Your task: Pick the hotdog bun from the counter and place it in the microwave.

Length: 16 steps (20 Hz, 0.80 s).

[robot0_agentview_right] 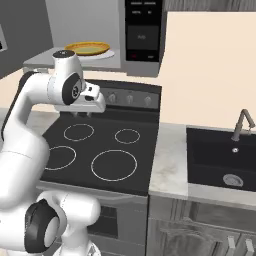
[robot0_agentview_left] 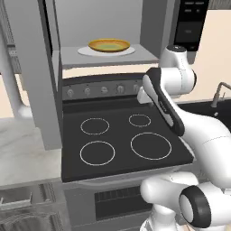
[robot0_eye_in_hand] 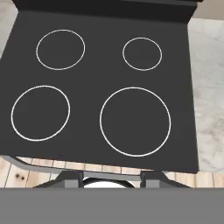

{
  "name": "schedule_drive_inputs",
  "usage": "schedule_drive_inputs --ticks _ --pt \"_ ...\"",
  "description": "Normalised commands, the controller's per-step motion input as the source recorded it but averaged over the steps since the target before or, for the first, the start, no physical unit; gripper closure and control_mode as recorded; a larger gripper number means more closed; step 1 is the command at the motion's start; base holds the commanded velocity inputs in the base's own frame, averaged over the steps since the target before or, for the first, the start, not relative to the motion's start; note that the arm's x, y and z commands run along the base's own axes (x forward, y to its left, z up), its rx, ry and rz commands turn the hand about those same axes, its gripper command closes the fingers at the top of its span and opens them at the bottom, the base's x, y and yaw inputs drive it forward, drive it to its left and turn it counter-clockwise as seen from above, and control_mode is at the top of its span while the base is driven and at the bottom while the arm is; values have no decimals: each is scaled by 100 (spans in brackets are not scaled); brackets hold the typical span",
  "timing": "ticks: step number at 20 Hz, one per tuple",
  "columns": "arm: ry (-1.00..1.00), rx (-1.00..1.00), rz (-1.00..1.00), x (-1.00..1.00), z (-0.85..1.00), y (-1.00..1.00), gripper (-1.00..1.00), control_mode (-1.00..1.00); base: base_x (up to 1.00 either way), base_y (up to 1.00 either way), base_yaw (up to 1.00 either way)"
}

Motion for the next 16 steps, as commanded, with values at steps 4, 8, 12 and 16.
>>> schedule_drive_inputs --ticks 4,8,12,16 --pt "0 0 0 0 0 0 -100 100 -43 -4 0" --pt "0 0 0 0 0 0 -100 100 -99 -33 0" --pt "0 0 0 0 0 0 -100 100 -99 -42 -2" --pt "0 0 0 0 0 0 -100 100 -71 -30 -5"
